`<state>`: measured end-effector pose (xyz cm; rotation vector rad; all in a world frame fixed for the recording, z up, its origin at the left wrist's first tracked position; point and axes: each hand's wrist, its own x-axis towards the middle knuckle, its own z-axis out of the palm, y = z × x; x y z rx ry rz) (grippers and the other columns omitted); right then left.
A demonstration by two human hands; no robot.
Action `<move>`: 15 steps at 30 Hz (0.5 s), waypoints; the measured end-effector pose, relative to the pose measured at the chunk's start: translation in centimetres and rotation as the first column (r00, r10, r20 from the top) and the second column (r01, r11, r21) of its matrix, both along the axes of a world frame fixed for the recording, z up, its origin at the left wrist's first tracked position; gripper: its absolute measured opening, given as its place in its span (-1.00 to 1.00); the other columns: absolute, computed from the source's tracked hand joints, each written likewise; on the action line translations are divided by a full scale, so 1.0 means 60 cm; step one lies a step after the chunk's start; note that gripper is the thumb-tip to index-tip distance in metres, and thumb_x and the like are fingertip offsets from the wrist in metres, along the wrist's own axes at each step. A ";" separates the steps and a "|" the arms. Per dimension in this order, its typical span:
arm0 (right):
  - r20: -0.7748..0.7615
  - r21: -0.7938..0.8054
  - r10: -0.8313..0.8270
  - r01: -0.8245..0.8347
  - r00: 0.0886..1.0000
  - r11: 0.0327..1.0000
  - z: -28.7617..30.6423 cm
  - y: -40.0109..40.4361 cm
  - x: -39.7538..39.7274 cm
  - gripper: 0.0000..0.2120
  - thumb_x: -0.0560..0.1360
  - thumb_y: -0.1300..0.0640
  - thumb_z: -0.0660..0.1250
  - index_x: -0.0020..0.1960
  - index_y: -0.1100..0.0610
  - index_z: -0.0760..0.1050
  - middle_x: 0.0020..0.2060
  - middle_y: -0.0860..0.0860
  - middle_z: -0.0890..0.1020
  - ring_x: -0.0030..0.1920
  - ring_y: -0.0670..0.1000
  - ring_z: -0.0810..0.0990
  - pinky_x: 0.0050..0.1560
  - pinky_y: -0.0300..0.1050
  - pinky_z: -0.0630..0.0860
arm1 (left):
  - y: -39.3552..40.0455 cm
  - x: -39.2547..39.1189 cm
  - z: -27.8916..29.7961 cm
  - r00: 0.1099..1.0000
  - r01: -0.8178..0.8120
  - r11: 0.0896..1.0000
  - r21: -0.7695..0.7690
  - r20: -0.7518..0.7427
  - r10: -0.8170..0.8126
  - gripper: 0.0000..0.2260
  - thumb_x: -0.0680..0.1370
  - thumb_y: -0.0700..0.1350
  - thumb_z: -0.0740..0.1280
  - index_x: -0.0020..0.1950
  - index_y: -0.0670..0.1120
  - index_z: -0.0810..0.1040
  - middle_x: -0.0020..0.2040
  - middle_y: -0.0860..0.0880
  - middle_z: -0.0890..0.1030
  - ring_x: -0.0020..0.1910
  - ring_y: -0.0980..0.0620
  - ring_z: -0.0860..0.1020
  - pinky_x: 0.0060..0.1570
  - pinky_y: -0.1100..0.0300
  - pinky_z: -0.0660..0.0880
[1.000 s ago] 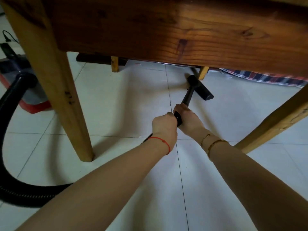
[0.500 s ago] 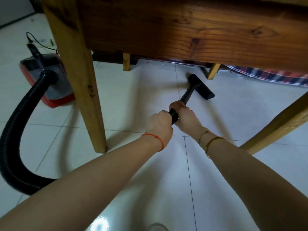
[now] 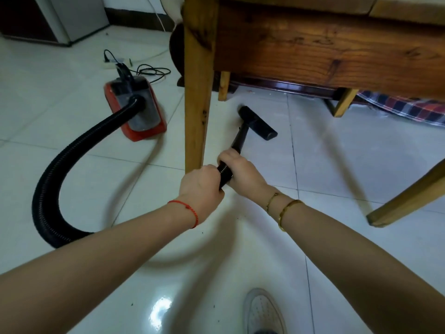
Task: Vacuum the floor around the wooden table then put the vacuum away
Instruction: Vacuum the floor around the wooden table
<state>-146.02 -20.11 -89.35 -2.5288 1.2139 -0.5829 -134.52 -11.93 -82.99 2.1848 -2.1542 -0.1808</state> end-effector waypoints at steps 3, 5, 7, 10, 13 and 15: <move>0.015 -0.009 0.030 -0.030 0.999 1.000 -0.002 0.018 0.027 -0.70 0.33 0.39 0.41 -0.03 0.17 0.42 0.01 0.09 0.51 0.02 0.08 0.49 -0.02 -0.03 0.54 | 0.023 0.024 0.002 1.000 -0.017 1.000 0.005 0.026 0.017 -0.85 0.54 -0.09 0.26 0.07 -0.12 0.44 -0.23 -0.01 0.42 -0.30 -0.03 0.43 -0.32 0.17 0.35; 0.007 -0.020 0.036 -0.036 0.999 0.999 -0.005 0.024 0.038 -0.68 0.33 0.36 0.44 -0.03 0.13 0.41 0.01 0.06 0.51 0.03 0.06 0.49 -0.01 -0.02 0.56 | 0.030 0.033 0.001 0.999 -0.026 1.000 0.006 0.035 0.026 -0.84 0.55 -0.08 0.26 0.08 -0.12 0.44 -0.23 0.00 0.42 -0.30 -0.02 0.44 -0.31 0.17 0.37; -0.001 -0.030 0.022 -0.022 1.000 0.999 -0.008 0.023 0.042 -0.69 0.34 0.35 0.44 -0.02 0.12 0.41 0.01 0.05 0.50 0.02 0.04 0.49 -0.02 -0.03 0.57 | 0.029 0.037 -0.001 0.999 -0.028 1.000 0.011 0.043 0.027 -0.82 0.55 -0.07 0.26 0.09 -0.12 0.44 -0.21 -0.01 0.46 -0.26 -0.03 0.51 -0.31 0.18 0.39; -0.018 -0.047 -0.004 0.003 1.000 0.999 -0.018 0.010 0.041 -0.71 0.35 0.36 0.42 -0.02 0.15 0.41 -0.01 0.06 0.50 0.00 0.05 0.48 -0.06 -0.02 0.57 | 0.018 0.033 -0.012 0.998 -0.042 0.999 0.017 0.052 0.041 -0.82 0.55 -0.07 0.26 0.09 -0.14 0.43 -0.21 -0.01 0.46 -0.23 -0.04 0.54 -0.31 0.18 0.39; -0.021 -0.030 -0.003 0.002 1.000 1.000 -0.026 -0.014 0.026 -0.72 0.34 0.40 0.40 -0.05 0.19 0.42 -0.04 0.09 0.49 -0.03 0.06 0.47 -0.11 0.00 0.55 | -0.005 0.016 -0.028 0.998 -0.055 0.998 0.020 0.034 0.054 -0.82 0.56 -0.09 0.26 0.11 -0.14 0.43 -0.20 -0.01 0.45 -0.28 -0.01 0.44 -0.31 0.18 0.35; -0.038 -0.013 -0.018 0.017 0.999 1.000 -0.027 -0.036 0.011 -0.74 0.35 0.41 0.39 -0.04 0.21 0.41 -0.03 0.10 0.48 -0.08 0.06 0.46 -0.13 -0.04 0.52 | -0.027 0.001 -0.037 0.998 -0.056 0.998 0.024 0.013 0.056 -0.80 0.56 -0.08 0.26 0.13 -0.15 0.43 -0.13 -0.04 0.53 -0.25 -0.03 0.48 -0.31 0.18 0.34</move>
